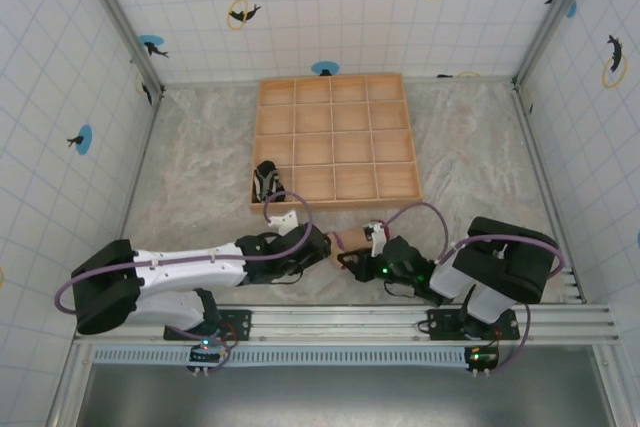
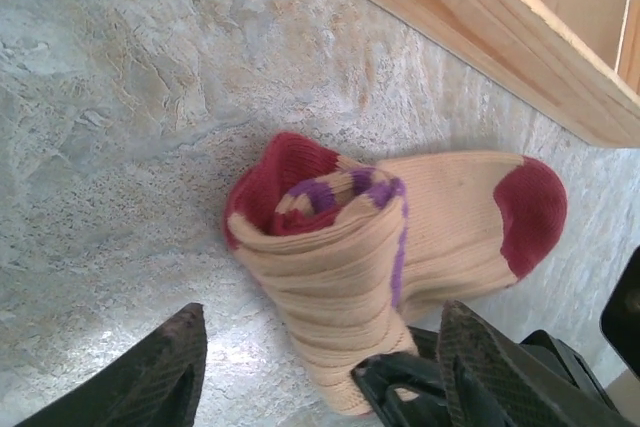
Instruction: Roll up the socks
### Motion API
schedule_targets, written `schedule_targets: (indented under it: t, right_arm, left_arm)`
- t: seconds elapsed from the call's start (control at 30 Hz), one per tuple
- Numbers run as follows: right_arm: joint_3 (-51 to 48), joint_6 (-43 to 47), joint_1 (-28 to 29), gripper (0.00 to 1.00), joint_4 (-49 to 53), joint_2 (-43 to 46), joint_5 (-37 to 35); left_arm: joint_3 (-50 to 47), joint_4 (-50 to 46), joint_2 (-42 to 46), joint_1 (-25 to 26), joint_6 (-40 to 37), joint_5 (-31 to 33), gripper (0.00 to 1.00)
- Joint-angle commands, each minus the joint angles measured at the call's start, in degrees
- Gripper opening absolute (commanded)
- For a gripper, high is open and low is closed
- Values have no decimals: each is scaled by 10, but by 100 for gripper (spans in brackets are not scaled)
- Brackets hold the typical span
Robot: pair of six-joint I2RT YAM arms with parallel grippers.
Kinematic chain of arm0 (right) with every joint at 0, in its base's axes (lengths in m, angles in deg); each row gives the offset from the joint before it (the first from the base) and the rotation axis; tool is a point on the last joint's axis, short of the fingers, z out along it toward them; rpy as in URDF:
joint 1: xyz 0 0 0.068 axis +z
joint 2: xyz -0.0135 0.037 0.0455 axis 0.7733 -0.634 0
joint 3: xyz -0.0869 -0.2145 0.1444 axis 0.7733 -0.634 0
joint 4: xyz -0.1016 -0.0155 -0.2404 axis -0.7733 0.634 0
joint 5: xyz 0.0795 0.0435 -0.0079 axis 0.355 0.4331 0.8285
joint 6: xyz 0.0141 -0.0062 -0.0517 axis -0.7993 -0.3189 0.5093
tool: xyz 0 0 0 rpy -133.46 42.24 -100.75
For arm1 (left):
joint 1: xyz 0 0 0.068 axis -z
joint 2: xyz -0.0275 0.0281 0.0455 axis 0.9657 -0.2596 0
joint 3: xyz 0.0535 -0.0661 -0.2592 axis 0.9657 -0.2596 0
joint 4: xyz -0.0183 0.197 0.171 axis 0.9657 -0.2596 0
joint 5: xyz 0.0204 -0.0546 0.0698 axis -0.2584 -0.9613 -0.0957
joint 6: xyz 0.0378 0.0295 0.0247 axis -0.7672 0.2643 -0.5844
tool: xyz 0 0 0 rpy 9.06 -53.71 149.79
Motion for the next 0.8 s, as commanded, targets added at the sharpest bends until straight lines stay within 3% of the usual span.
schedule_targets:
  t: [0.0,0.37,0.77]
  right_arm:
    - [-28,-116,-27,0,68,0,34]
    - [-75,-236,-63,0,102,18,29]
    - [-101,-252,-65,0,86,21,18]
  left_arm:
    - [-8,26,-15,11,-23,9,56]
    - [-1,120,-92,28,-38,6,50]
    - [20,208,-182,28,-46,14,48]
